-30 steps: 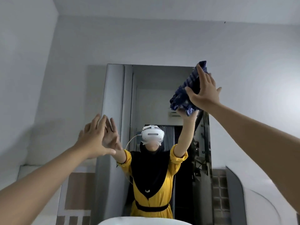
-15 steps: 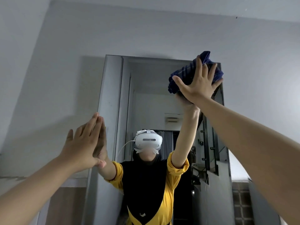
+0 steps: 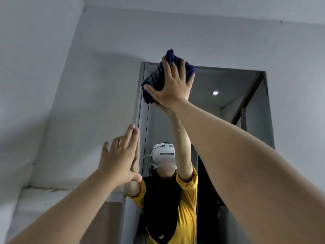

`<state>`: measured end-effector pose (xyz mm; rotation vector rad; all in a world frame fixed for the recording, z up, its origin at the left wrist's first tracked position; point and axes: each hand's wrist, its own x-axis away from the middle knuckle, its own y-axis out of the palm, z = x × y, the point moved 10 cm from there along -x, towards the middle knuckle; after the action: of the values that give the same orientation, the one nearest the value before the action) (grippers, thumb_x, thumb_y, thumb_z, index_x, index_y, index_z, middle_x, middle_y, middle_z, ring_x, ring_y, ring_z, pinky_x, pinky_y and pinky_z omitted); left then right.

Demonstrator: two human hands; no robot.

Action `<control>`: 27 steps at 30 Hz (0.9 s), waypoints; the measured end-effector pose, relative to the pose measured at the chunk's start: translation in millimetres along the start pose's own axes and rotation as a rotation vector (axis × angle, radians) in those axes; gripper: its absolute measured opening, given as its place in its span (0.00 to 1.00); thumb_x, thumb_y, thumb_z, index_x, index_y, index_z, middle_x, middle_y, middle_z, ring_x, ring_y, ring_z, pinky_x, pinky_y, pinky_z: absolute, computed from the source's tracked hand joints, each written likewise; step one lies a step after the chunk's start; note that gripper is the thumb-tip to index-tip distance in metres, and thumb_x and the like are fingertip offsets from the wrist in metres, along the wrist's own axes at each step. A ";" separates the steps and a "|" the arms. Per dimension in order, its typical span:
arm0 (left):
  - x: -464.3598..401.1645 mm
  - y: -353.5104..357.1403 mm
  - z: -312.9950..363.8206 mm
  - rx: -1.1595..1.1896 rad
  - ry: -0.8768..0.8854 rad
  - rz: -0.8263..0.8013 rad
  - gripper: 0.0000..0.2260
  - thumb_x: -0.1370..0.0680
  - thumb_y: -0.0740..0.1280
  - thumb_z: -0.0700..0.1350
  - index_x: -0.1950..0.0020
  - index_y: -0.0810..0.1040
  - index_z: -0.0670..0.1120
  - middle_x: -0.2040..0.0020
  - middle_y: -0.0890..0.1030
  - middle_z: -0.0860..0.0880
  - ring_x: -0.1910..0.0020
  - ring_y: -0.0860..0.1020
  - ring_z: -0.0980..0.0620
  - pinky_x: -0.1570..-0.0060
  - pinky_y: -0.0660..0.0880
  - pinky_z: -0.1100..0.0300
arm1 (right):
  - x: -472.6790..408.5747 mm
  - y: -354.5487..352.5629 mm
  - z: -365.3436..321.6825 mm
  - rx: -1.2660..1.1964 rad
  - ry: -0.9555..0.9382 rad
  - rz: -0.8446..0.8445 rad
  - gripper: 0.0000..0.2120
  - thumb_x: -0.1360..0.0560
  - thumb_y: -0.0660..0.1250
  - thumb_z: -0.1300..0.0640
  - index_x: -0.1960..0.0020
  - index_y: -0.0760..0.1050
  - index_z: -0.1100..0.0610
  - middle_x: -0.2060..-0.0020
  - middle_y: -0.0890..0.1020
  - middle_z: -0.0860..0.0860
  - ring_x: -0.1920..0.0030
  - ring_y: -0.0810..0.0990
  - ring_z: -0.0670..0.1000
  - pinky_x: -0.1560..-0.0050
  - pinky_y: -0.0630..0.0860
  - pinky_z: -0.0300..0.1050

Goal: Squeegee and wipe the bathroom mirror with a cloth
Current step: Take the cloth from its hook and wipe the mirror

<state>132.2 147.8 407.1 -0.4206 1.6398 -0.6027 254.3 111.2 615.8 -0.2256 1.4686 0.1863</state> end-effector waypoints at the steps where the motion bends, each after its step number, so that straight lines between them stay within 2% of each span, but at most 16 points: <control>1: -0.2 0.7 -0.8 0.002 -0.001 -0.004 0.66 0.42 0.74 0.67 0.29 0.23 0.48 0.28 0.23 0.52 0.30 0.57 0.44 0.30 0.56 0.39 | -0.7 5.0 -12.7 -0.006 -0.033 -0.017 0.48 0.34 0.58 0.26 0.22 0.50 0.47 0.24 0.60 0.48 0.22 0.44 0.56 0.26 0.41 0.68; 6: -1.1 1.2 -1.1 -0.046 0.019 0.012 0.65 0.41 0.72 0.68 0.29 0.24 0.46 0.27 0.25 0.50 0.31 0.58 0.43 0.31 0.59 0.40 | 6.8 23.3 -51.2 -0.002 -0.188 -0.097 0.46 0.33 0.61 0.28 0.22 0.49 0.45 0.23 0.59 0.48 0.22 0.42 0.56 0.26 0.41 0.66; 11: 1.6 7.8 -4.1 -0.063 0.024 0.014 0.62 0.38 0.70 0.68 0.28 0.26 0.46 0.26 0.27 0.47 0.26 0.51 0.42 0.30 0.55 0.37 | 30.0 20.8 -47.7 -0.007 -0.255 -0.149 0.45 0.32 0.61 0.29 0.23 0.50 0.45 0.24 0.60 0.46 0.22 0.43 0.55 0.25 0.43 0.65; 14: 5.5 9.2 -7.7 -0.006 0.004 0.019 0.59 0.36 0.71 0.65 0.27 0.28 0.49 0.24 0.31 0.47 0.25 0.50 0.41 0.30 0.54 0.36 | 50.7 15.9 -35.6 0.005 -0.276 -0.155 0.44 0.33 0.61 0.29 0.23 0.50 0.45 0.24 0.60 0.46 0.22 0.45 0.54 0.25 0.44 0.65; 18: 7.5 11.0 -7.6 0.038 -0.029 -0.031 0.58 0.35 0.71 0.64 0.27 0.27 0.51 0.22 0.39 0.47 0.25 0.50 0.40 0.29 0.54 0.35 | 72.2 2.4 -3.4 0.039 -0.296 -0.142 0.44 0.33 0.60 0.29 0.23 0.52 0.45 0.25 0.62 0.47 0.22 0.46 0.54 0.25 0.45 0.64; 21: 11.0 9.5 -5.2 0.036 -0.057 -0.050 0.57 0.33 0.71 0.62 0.28 0.25 0.52 0.22 0.45 0.47 0.25 0.53 0.40 0.30 0.58 0.36 | 85.1 -12.1 32.6 0.072 -0.269 -0.136 0.44 0.32 0.59 0.28 0.22 0.50 0.45 0.25 0.62 0.47 0.22 0.45 0.54 0.25 0.45 0.64; 27: 11.0 9.8 -3.6 0.049 -0.098 -0.097 0.56 0.32 0.71 0.60 0.31 0.23 0.55 0.21 0.44 0.47 0.28 0.61 0.38 0.34 0.66 0.38 | 111.1 -52.4 131.0 0.119 -0.138 -0.076 0.44 0.32 0.56 0.26 0.22 0.50 0.45 0.24 0.62 0.50 0.22 0.45 0.54 0.25 0.45 0.65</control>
<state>127.5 149.7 392.8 -0.4887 1.5149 -0.6827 404.3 93.7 518.7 -0.1688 1.3271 0.0517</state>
